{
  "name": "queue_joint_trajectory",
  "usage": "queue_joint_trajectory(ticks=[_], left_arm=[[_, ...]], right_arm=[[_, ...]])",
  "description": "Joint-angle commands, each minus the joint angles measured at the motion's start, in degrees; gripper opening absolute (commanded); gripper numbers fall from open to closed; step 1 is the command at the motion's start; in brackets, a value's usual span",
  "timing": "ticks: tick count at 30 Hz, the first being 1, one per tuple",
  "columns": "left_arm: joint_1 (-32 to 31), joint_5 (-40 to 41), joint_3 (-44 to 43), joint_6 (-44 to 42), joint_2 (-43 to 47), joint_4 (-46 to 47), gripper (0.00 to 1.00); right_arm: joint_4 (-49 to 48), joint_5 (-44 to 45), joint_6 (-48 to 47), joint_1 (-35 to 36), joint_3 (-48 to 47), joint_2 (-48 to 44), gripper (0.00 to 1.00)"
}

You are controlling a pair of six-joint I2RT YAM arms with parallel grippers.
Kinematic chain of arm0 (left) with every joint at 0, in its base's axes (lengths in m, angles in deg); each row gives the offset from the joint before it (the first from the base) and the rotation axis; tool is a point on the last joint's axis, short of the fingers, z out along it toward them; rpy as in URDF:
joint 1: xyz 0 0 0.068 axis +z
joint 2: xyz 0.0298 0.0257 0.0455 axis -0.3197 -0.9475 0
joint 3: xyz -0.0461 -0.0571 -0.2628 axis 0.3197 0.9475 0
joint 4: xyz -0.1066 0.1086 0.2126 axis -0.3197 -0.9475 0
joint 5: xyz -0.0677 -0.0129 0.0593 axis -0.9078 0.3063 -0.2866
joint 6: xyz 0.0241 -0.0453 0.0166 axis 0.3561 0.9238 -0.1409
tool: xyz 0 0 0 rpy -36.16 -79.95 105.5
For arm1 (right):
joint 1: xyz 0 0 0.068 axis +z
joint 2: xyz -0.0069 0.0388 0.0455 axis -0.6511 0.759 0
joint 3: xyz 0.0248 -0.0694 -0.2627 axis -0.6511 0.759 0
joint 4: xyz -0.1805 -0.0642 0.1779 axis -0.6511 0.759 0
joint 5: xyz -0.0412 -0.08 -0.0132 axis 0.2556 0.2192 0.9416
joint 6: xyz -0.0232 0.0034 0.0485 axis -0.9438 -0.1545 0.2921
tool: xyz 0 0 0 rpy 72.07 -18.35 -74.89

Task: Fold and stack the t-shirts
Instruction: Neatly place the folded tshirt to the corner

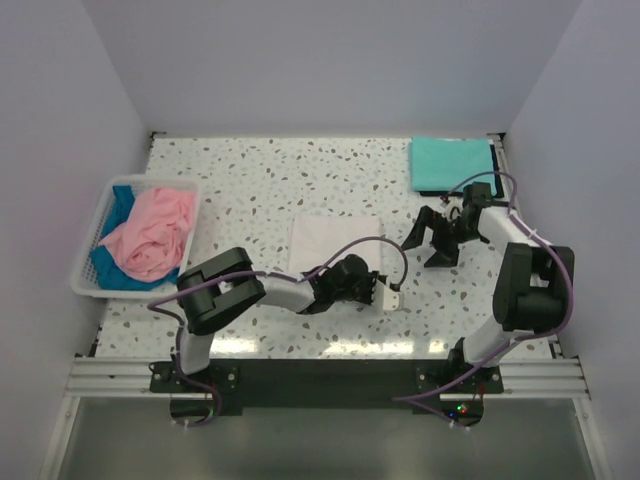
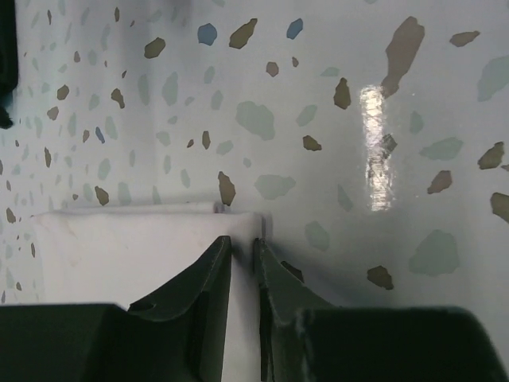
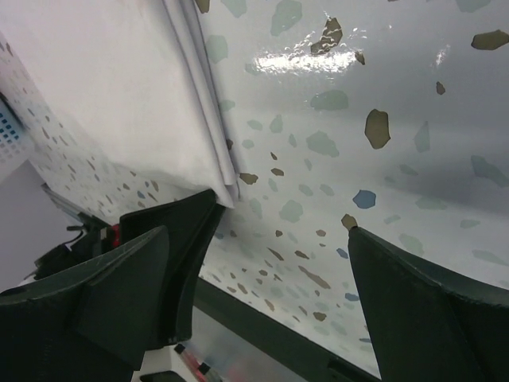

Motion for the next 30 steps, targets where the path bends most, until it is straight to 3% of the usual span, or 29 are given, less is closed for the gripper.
queue_joint_trajectory(ticks=[1,7,13,18,30], left_arm=[[1.72,-6.59,-3.43,1.98,-0.16,-1.14,0.22],[3.56,-13.11,-5.63,6.99,3.26,-4.41,0.0],[4.97,-15.66,-6.51,9.55,6.08,-5.72,0.0],[5.76,-16.63,-6.78,10.6,7.31,-6.08,0.0],[7.26,-17.16,-5.28,13.59,9.68,-5.99,0.0]], right_arm=[[-3.34,0.44,2.57,-0.04,1.93,-0.4,0.99],[-10.19,0.27,6.44,1.62,5.62,-0.57,0.99],[-22.66,-1.84,13.2,6.79,9.66,-0.48,0.99],[-26.81,-2.72,18.82,10.41,9.06,5.57,0.98],[-35.42,-1.93,28.22,13.4,5.19,16.91,0.76]])
